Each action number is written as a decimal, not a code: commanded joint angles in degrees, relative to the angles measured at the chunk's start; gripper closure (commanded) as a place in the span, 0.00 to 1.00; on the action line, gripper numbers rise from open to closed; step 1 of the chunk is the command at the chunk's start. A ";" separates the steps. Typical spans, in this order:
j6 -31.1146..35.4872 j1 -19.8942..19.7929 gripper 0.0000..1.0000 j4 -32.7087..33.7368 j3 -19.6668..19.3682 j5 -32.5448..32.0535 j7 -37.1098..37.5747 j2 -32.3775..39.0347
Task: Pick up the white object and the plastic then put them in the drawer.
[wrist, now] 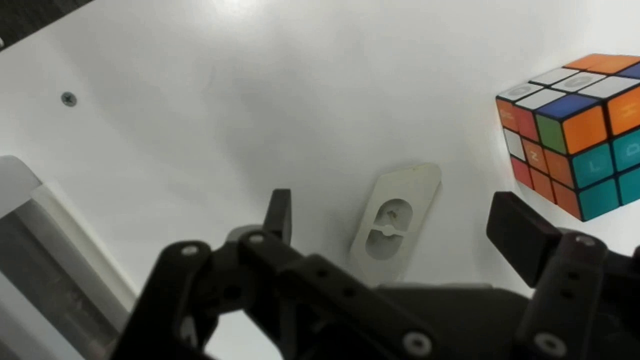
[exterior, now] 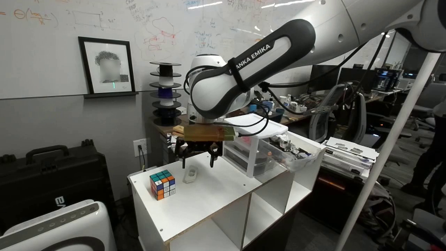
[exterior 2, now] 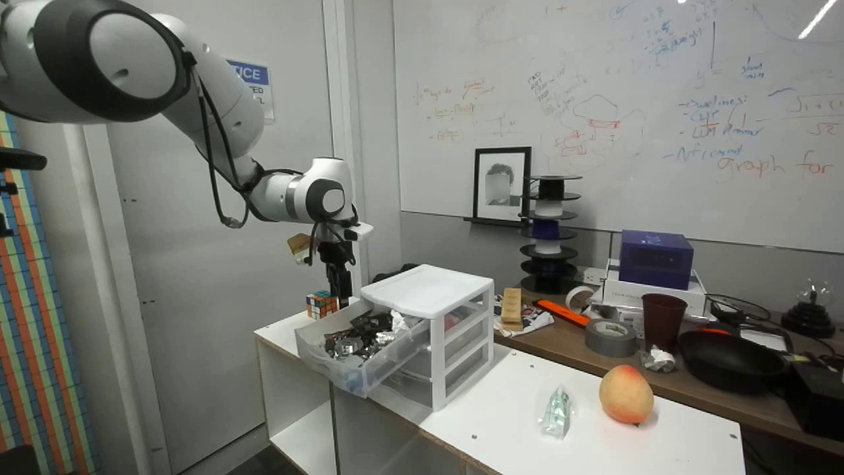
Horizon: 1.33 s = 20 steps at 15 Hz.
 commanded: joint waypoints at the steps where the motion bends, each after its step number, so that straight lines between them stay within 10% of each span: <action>1: -5.79 -0.16 0.00 8.53 -0.29 2.65 -2.12 5.13; 20: -14.96 0.92 0.00 31.51 -2.53 1.11 -4.87 19.63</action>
